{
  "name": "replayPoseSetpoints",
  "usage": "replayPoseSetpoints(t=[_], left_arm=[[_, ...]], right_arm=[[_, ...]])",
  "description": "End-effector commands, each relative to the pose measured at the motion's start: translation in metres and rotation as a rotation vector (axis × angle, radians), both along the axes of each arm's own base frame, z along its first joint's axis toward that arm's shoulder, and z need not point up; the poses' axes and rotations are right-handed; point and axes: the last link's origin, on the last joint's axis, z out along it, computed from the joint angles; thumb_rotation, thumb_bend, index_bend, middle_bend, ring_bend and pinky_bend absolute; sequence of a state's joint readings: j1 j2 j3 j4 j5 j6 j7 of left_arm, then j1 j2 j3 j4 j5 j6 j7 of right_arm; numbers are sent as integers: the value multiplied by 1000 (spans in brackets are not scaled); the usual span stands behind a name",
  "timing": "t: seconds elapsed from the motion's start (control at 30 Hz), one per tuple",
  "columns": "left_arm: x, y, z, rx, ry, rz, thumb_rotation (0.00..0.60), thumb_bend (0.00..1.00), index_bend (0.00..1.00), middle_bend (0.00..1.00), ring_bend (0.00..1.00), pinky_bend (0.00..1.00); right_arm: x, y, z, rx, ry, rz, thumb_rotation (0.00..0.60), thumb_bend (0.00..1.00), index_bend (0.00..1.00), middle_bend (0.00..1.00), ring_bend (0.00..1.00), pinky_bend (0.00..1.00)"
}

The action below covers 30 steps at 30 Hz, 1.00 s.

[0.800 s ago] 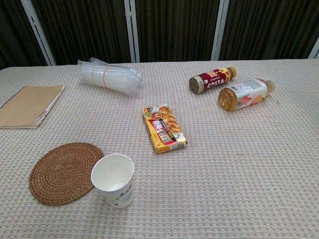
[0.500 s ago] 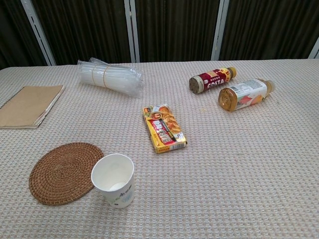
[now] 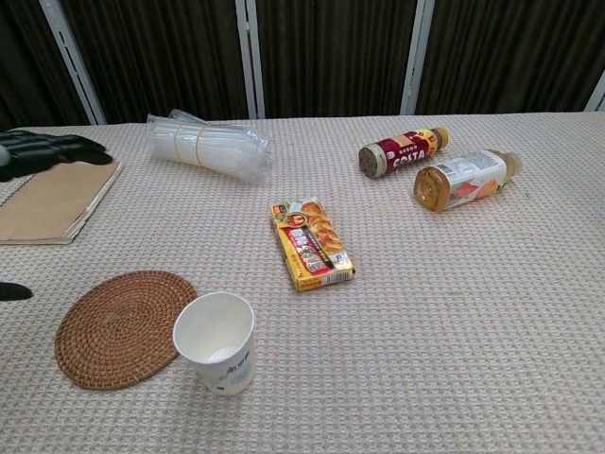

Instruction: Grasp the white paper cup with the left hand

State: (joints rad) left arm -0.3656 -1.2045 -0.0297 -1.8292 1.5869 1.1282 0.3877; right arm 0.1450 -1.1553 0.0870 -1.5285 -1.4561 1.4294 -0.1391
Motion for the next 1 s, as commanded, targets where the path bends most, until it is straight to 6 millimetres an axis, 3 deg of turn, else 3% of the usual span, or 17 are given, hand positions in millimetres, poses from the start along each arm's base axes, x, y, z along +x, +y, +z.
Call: replayPoseSetpoints(t=[0.03,0.23,0.53,0.63,0.8,1.0], left_arm=[[50,5,-36,-104,72,-227,600,0,50,0,0,81],[70,7,-70,-178,174,-368,600,0,74,0,0,118],[76,17,-101,-216,239,-418,600,0,113,10,20,166],[77,18,-107,-227,241,-417,600,0,177,90,105,226],[81,17,-111,-222,219,-443,600,29,435,358,302,385],[79,16,-113,-223,209,-443,600,40,499,428,360,418]], right_arm=[[-4,-3,3,-15,5,-23,600,0,0,0,0,0],[-9,-8,7,-38,15,-50,600,0,0,0,0,0],[-17,-12,15,-64,14,-85,600,0,0,0,0,0],[-20,-13,17,-70,11,-93,600,0,0,0,0,0],[-22,-15,19,-70,9,-98,600,0,0,0,0,0],[-22,-15,20,-72,3,-94,600,0,0,0,0,0]])
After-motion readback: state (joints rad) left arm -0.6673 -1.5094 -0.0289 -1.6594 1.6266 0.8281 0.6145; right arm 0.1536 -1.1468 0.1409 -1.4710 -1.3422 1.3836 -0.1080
